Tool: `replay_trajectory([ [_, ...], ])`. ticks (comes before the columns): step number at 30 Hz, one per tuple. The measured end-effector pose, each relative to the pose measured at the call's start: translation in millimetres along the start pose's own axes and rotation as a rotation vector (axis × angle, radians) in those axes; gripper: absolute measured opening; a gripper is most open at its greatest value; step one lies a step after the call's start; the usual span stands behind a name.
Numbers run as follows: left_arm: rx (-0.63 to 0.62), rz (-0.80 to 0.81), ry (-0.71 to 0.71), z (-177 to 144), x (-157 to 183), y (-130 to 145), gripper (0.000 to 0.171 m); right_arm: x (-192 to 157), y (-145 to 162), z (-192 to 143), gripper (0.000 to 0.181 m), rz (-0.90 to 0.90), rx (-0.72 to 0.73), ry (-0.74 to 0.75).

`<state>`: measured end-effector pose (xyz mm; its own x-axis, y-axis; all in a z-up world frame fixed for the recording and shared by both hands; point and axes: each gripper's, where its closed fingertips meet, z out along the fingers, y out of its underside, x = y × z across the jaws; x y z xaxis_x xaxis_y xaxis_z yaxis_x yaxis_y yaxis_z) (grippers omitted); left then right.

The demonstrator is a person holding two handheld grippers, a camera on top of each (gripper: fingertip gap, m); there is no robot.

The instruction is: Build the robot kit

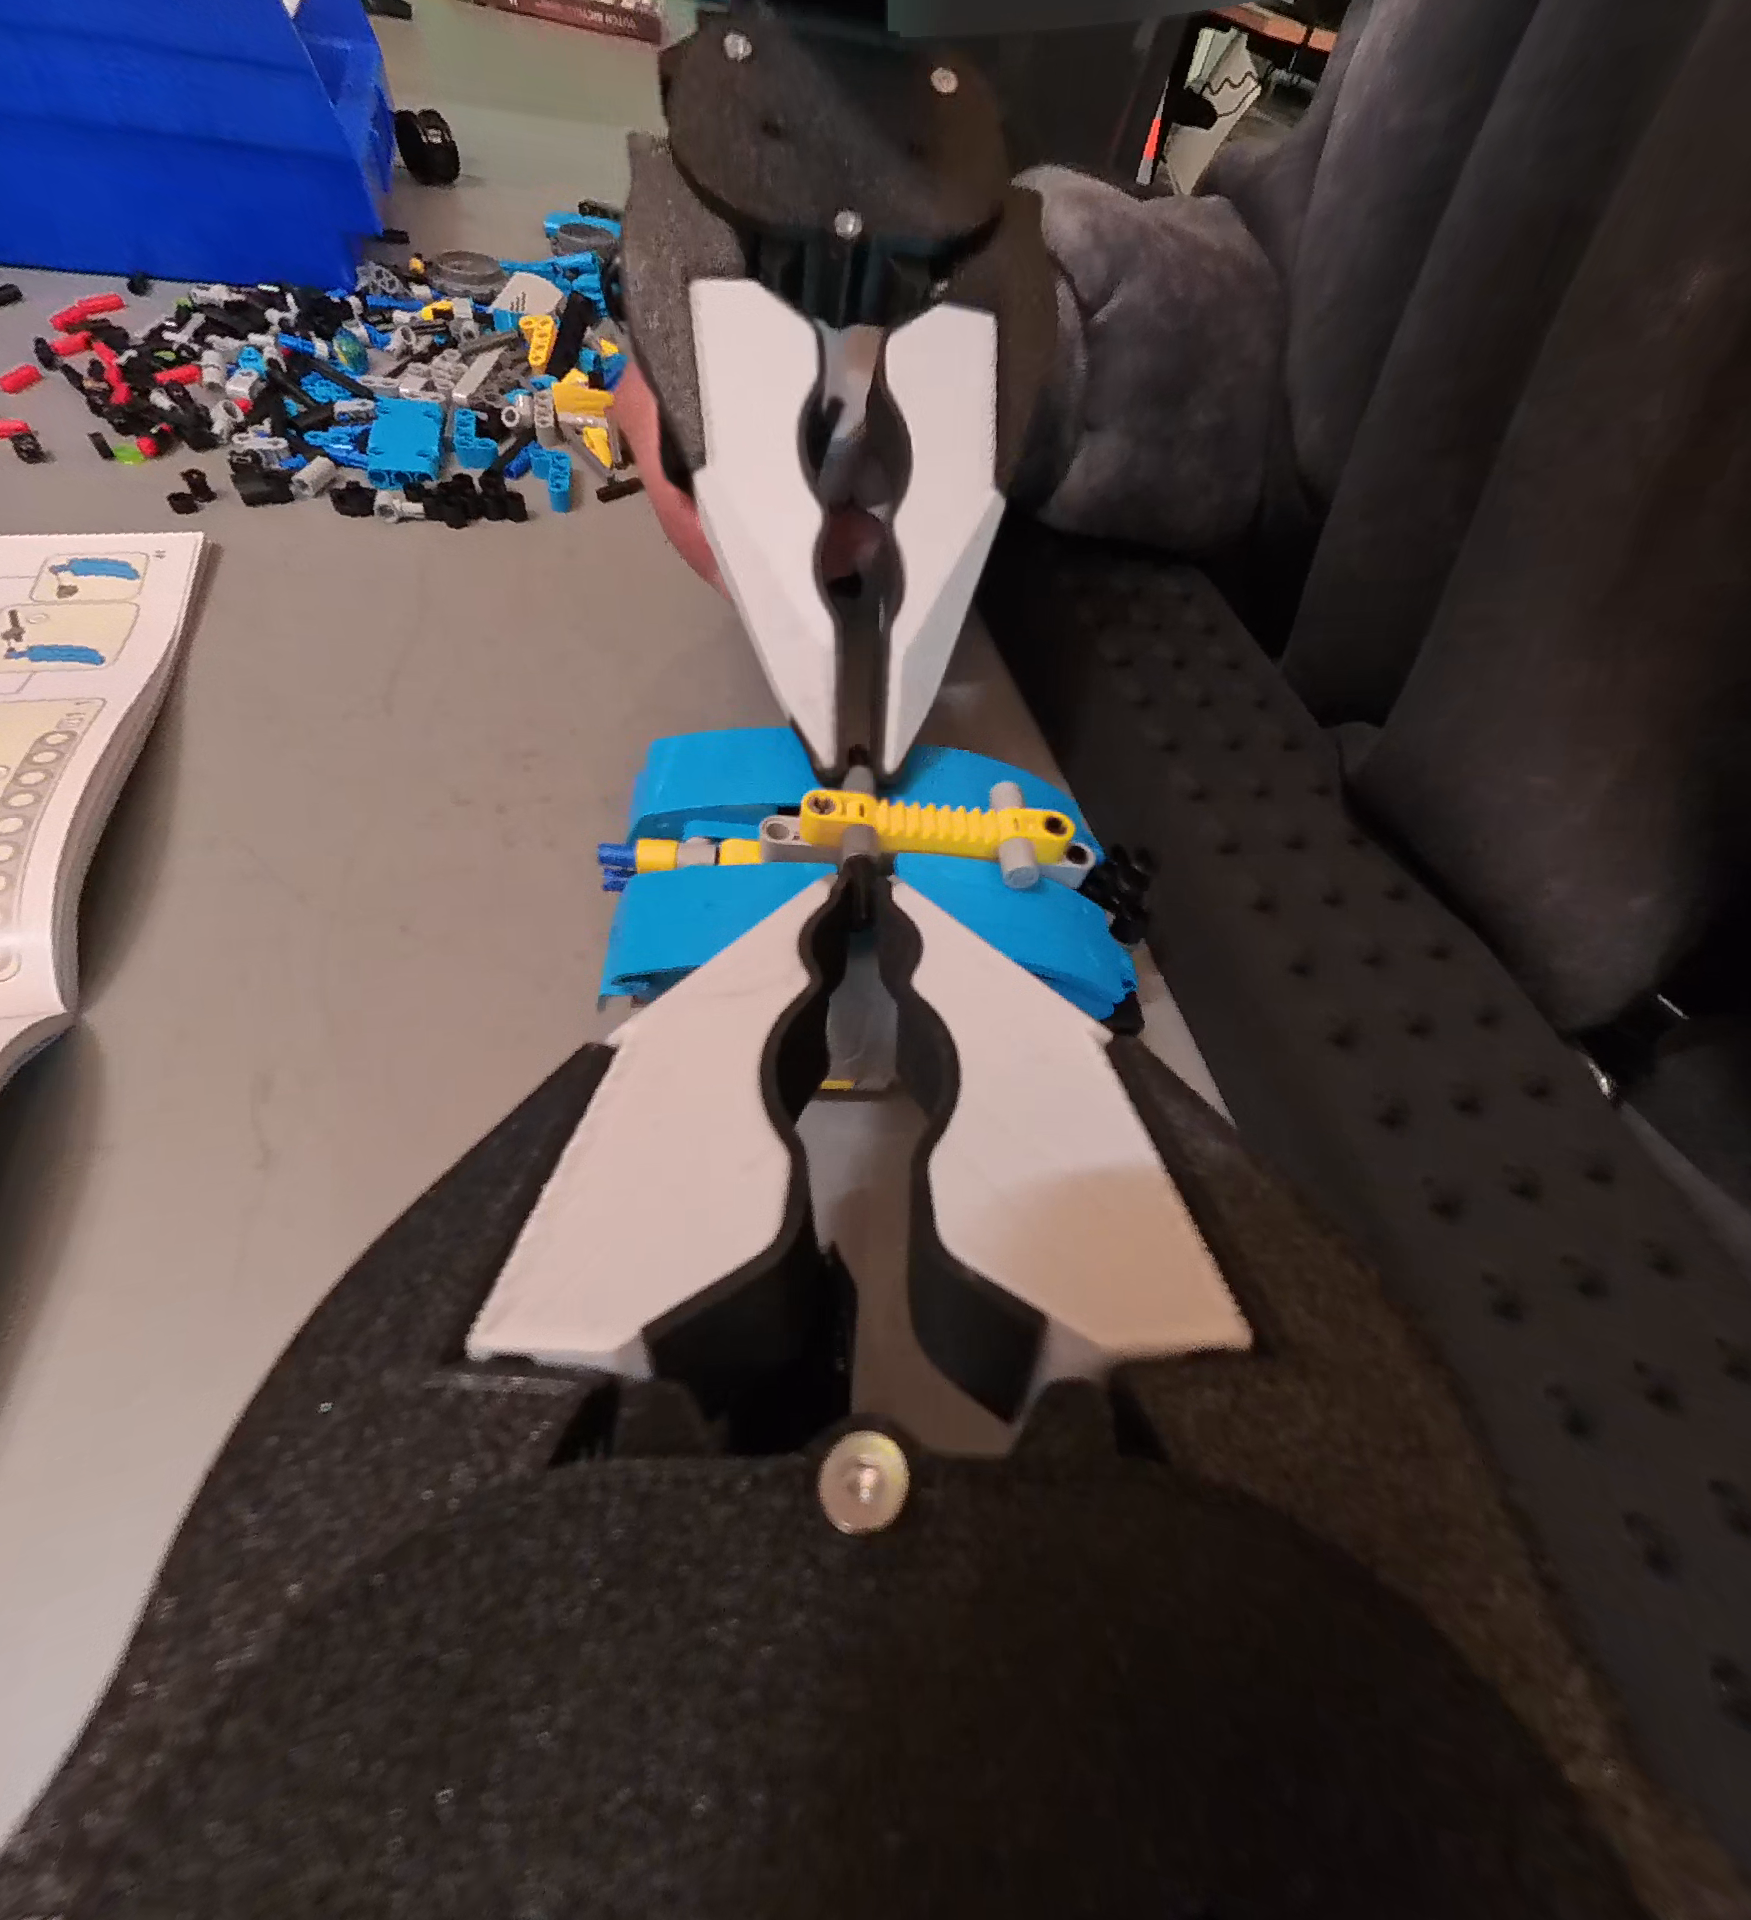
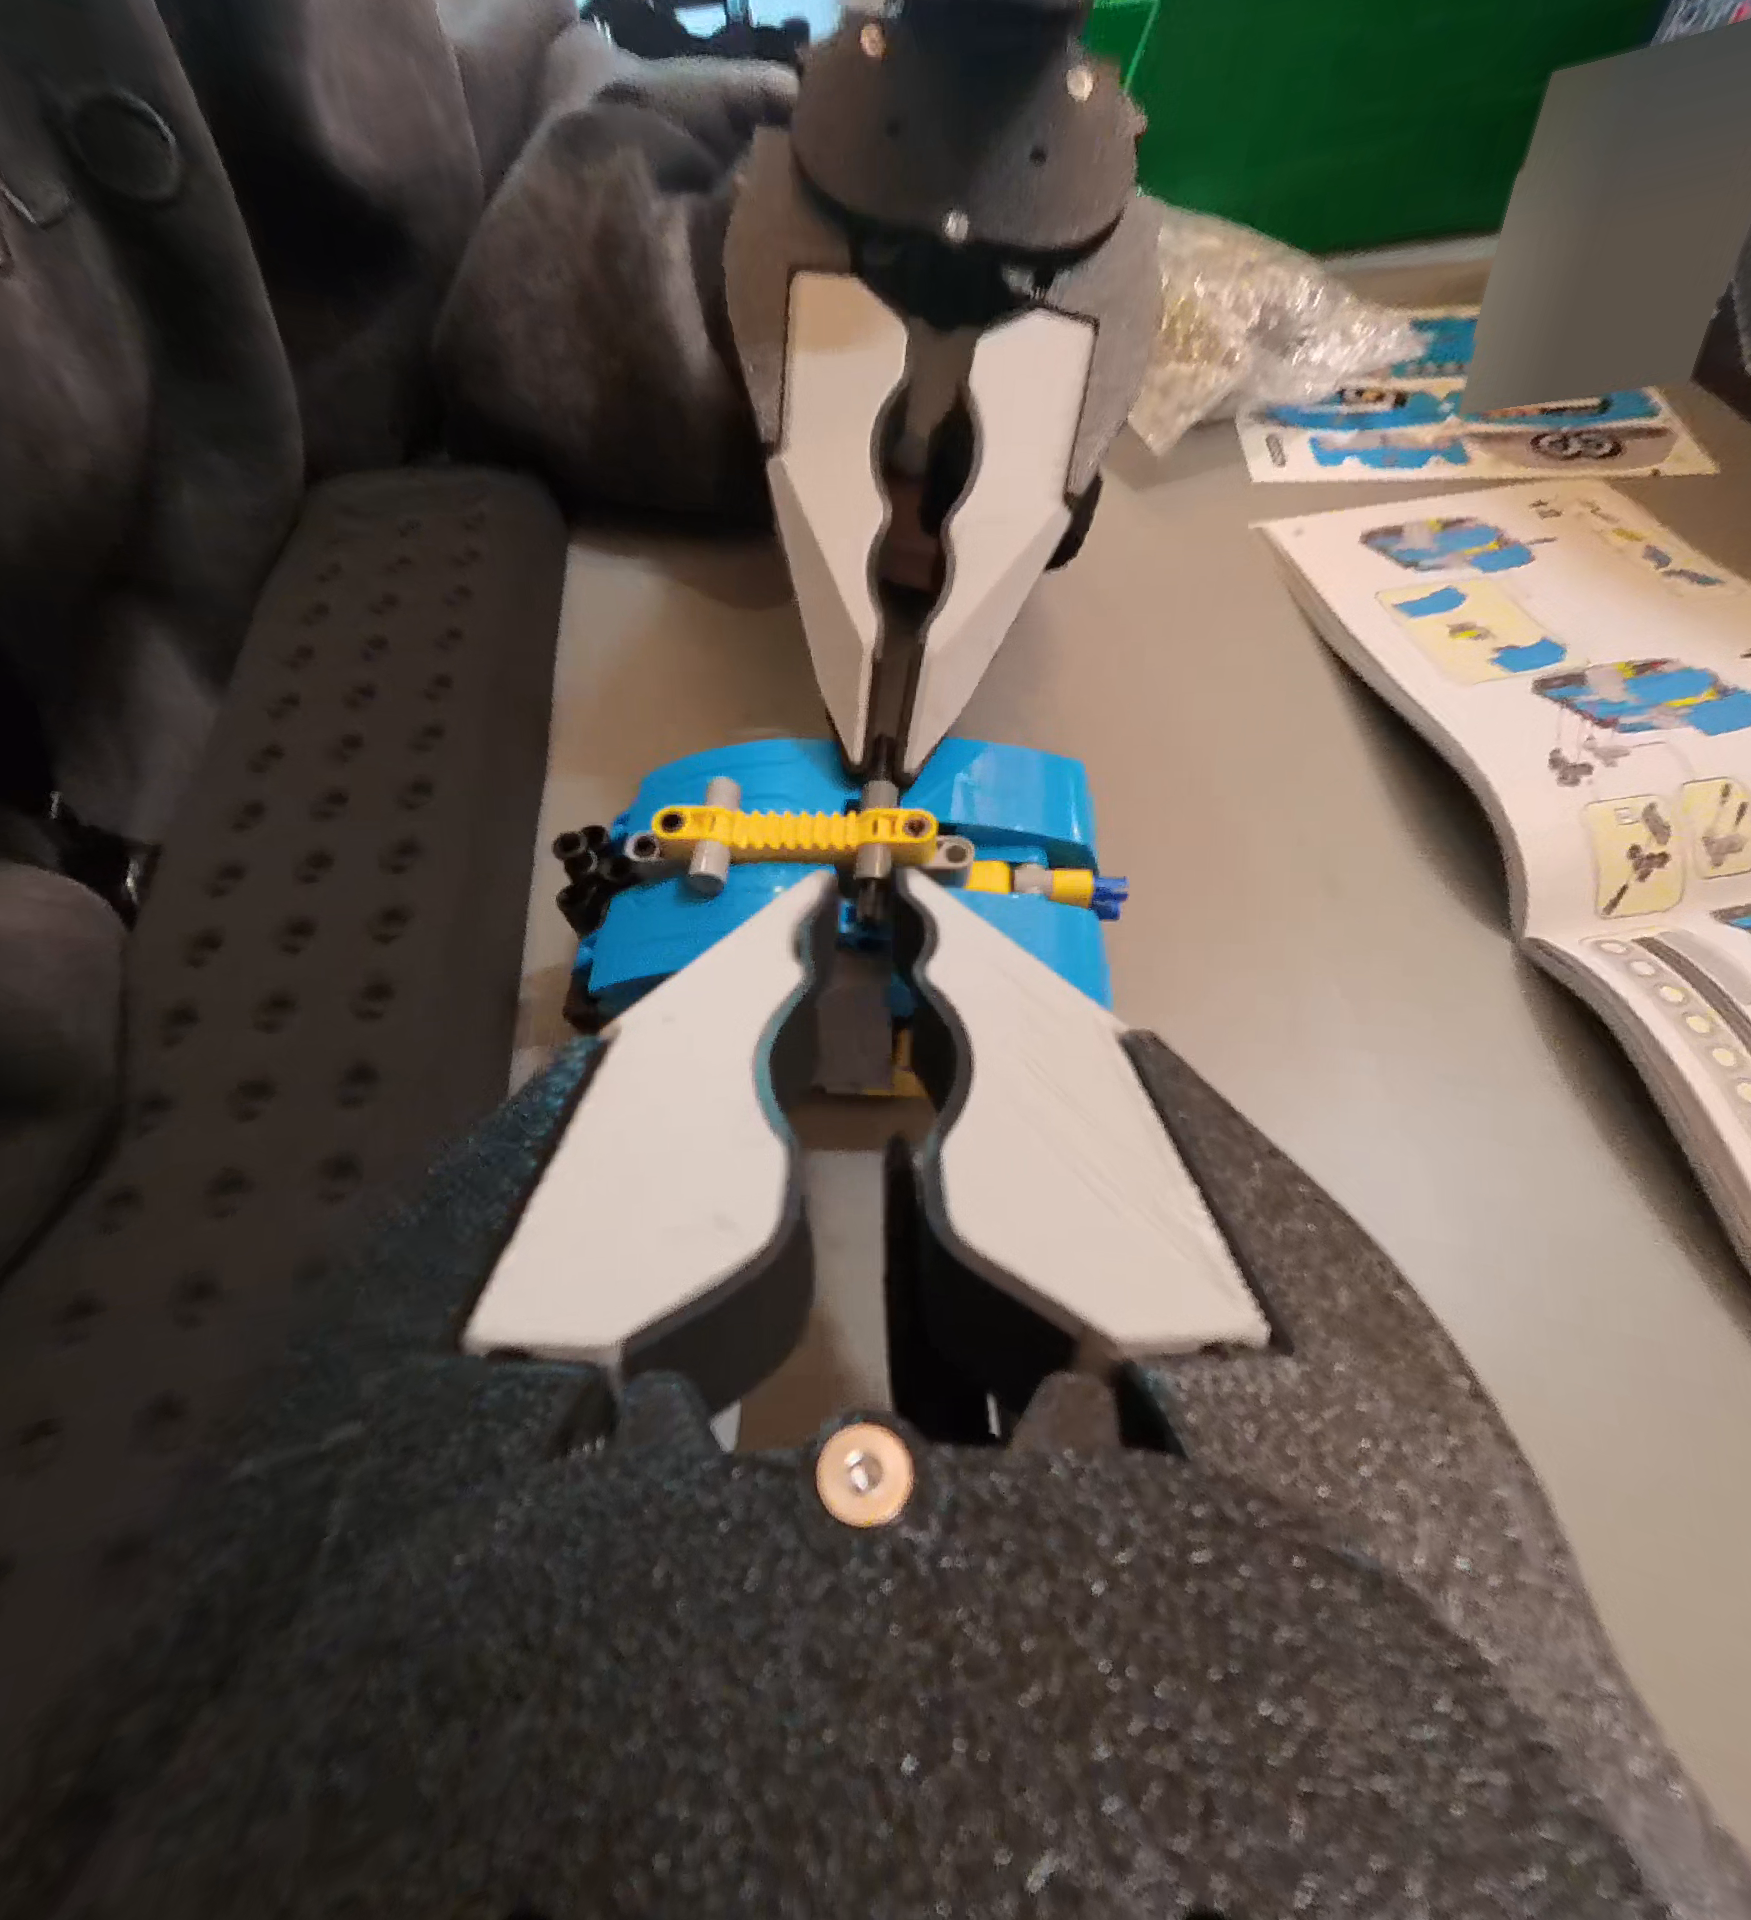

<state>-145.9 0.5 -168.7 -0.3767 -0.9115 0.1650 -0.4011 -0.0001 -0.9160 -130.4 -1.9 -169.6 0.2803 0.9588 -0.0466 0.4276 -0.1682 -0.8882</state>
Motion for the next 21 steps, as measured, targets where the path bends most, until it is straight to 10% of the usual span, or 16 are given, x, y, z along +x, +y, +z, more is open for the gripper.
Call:
replay_trajectory([
  [15, -0.003, 0.064, -0.094, 5, -5, -2, 0.003, 4, 0, 1, 0.005, 0.023, -0.019, -0.004],
  [21, 0.008, 0.035, -0.330, -9, -37, -2, 0.004, 32, -12, -15, 0.019, 0.059, 0.031, 0.175],
])
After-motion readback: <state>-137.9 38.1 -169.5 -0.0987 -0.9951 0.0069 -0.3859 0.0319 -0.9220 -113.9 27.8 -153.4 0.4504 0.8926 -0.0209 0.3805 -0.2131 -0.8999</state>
